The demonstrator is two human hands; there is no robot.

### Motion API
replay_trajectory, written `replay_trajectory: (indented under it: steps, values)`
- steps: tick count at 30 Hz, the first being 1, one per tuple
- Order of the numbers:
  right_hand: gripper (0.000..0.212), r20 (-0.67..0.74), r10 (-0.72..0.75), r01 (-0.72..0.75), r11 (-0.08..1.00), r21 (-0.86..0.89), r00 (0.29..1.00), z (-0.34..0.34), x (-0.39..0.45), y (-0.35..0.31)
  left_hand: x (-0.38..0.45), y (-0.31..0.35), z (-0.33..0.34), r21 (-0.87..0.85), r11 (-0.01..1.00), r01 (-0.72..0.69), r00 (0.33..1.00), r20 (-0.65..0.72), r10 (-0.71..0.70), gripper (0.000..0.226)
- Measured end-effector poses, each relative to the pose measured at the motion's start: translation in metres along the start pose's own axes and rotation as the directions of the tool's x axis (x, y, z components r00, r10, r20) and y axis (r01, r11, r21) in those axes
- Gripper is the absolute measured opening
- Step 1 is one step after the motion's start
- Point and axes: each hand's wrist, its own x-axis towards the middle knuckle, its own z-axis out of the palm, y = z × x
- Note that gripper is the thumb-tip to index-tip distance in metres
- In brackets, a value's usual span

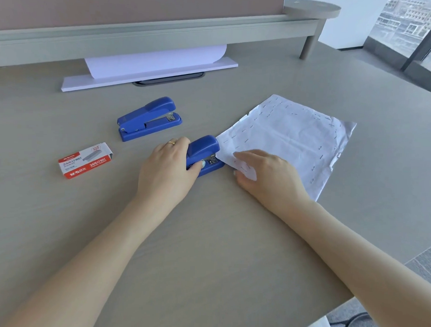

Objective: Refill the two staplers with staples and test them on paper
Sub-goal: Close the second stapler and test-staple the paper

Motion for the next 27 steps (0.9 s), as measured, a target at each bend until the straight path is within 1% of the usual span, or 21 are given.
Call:
replay_trajectory:
  steps: [1,4,8,12,14,18,20,25,27]
  values:
    - [0.014,-0.031,-0.024,0.024,1.000,0.003,0.999,0.001,0.000,0.000,0.000,0.000,0.000,-0.002,1.000,-0.002,1.000,-0.003,0.002,0.027]
    - [0.023,-0.092,-0.097,0.097,0.995,-0.002,0.991,0.006,0.001,-0.003,-0.001,0.000,0.000,-0.009,1.000,-0.009,1.000,-0.013,0.008,0.028]
    - [0.026,-0.160,-0.195,0.192,0.981,-0.037,0.968,0.007,0.000,-0.007,-0.001,0.000,0.000,-0.015,1.000,-0.015,1.000,-0.014,0.015,0.028]
    - [0.034,-0.197,-0.264,0.256,0.964,-0.066,0.944,0.006,0.000,-0.010,0.000,-0.001,0.001,-0.013,1.000,-0.013,1.000,-0.016,0.013,0.027]
    - [0.040,-0.170,-0.280,0.271,0.960,-0.078,0.945,0.006,0.001,-0.011,0.000,-0.001,0.001,-0.016,1.000,-0.015,1.000,-0.015,0.015,0.026]
    - [0.048,-0.137,-0.281,0.256,0.950,-0.179,0.950,0.009,0.005,-0.010,0.000,-0.002,0.002,-0.027,0.999,-0.016,1.000,-0.022,0.015,0.026]
    - [0.046,-0.162,-0.278,0.244,0.949,-0.201,0.947,0.010,0.007,-0.008,0.000,-0.002,0.002,-0.026,1.000,-0.013,1.000,-0.029,0.012,0.025]
    - [0.042,-0.191,-0.254,0.220,0.958,-0.182,0.948,0.012,0.012,-0.009,-0.001,-0.001,0.004,-0.032,0.999,-0.019,0.999,-0.049,0.017,0.025]
    - [0.041,-0.189,-0.271,0.241,0.956,-0.168,0.944,0.013,0.014,-0.011,-0.001,-0.002,0.004,-0.035,0.999,-0.017,0.998,-0.055,0.015,0.026]
